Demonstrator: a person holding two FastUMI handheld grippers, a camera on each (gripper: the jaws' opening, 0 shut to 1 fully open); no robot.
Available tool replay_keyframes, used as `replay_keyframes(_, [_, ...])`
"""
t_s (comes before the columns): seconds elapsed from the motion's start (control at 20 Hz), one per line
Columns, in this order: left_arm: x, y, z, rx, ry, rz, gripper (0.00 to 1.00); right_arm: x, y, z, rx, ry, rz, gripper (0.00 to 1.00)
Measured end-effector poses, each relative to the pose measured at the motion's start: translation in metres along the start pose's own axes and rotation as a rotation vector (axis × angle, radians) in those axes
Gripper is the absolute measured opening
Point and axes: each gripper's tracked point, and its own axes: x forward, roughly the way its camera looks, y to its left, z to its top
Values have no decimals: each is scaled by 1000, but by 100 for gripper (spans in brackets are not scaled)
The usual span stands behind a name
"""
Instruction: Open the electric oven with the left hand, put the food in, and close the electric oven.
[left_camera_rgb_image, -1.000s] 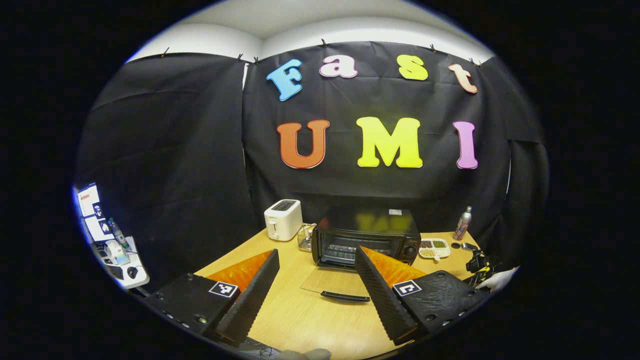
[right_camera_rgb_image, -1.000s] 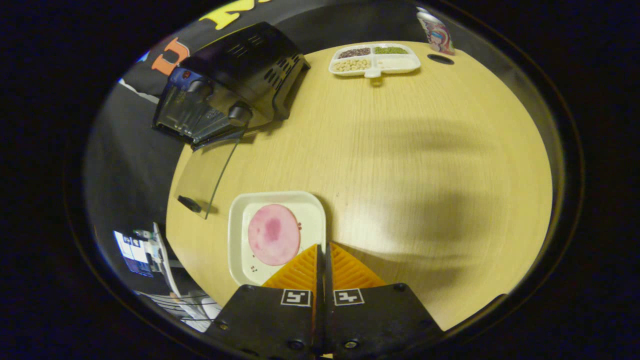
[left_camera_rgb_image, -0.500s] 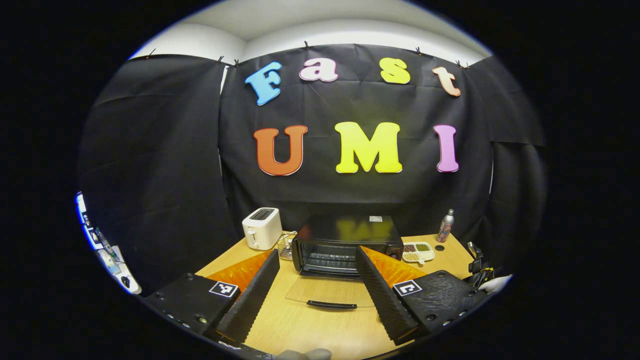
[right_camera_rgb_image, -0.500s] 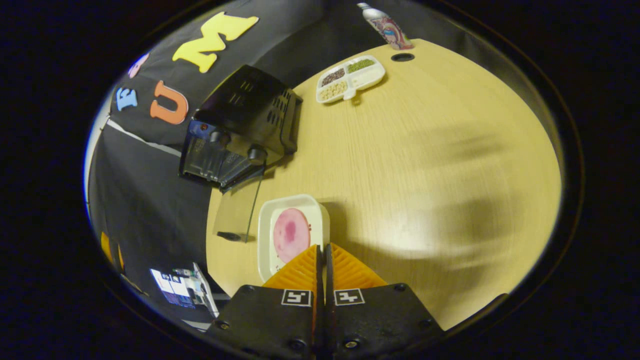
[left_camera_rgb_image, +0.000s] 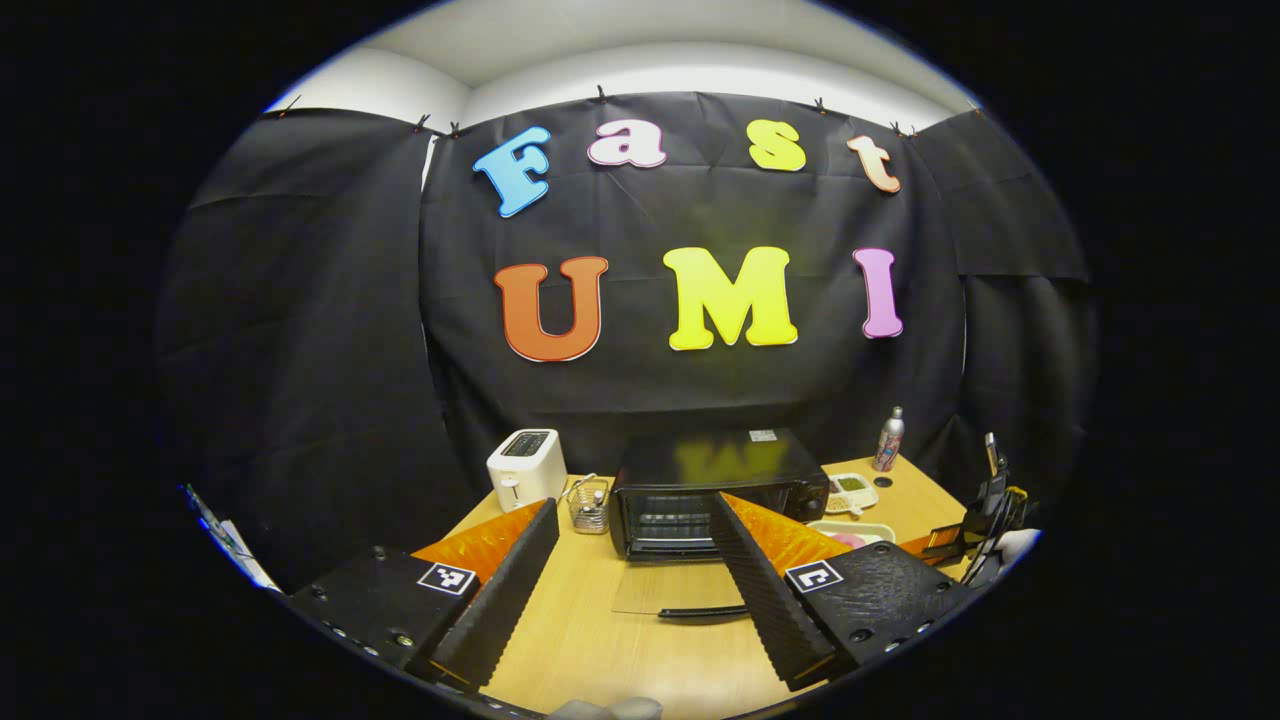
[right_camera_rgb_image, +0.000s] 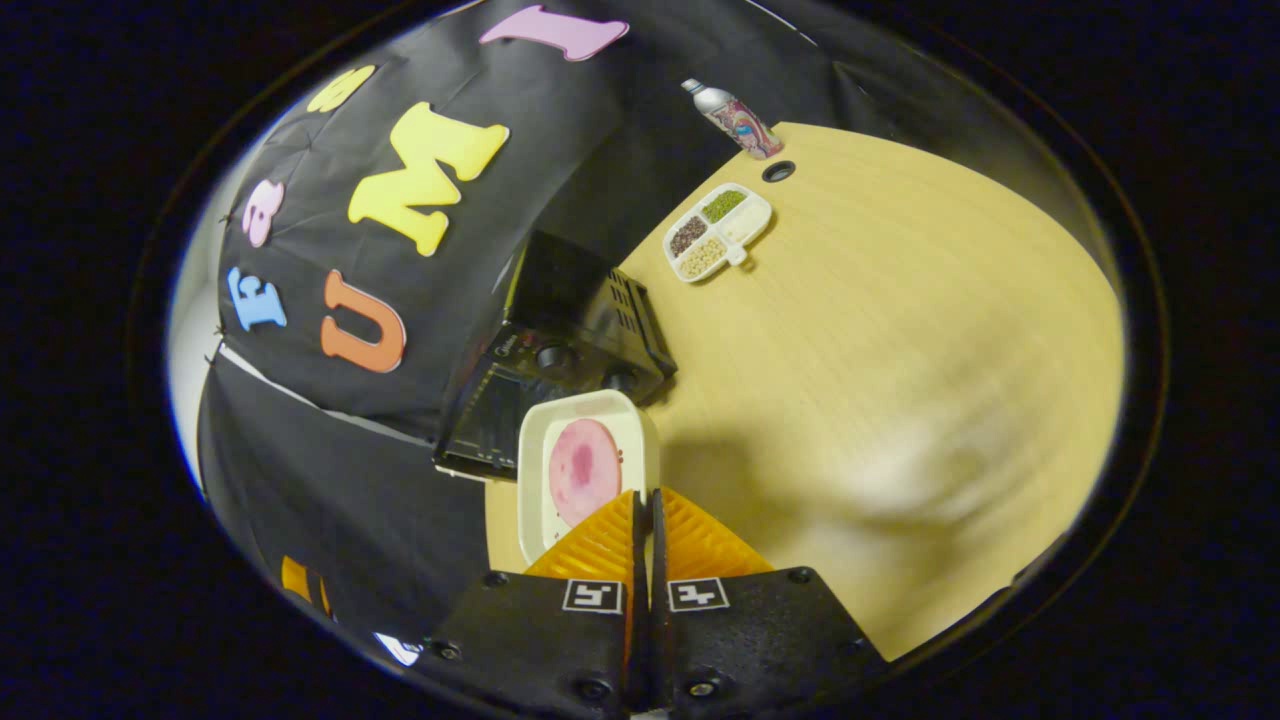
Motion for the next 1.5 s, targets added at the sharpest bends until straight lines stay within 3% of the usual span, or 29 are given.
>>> replay_keyframes(0.2, [-1, 14, -12, 21, 30, -9, 97, 48, 41, -31, 67, -98, 18, 0])
replay_keyframes(0.35, [2, 26, -13, 21, 23, 11, 97, 88, 48, -51, 153, -145, -17, 4])
replay_keyframes(0.4, [3, 27, -15, 18, 27, 12, 97, 101, 49, -58, 180, -154, -26, 0])
replay_keyframes(0.45, [6, 29, -18, 18, 36, 14, 97, 113, 53, -64, 206, -169, -29, 4])
replay_keyframes(0.7, [19, 38, -37, 20, 67, 44, 97, 162, 75, -80, 274, -216, -17, 0])
replay_keyframes(1.2, [46, 47, -58, 1, 113, 70, 97, 226, 95, -23, 288, -283, 18, 4])
replay_keyframes(1.5, [58, 48, -62, -22, 130, 84, 97, 237, 101, 2, 258, -307, 64, 4])
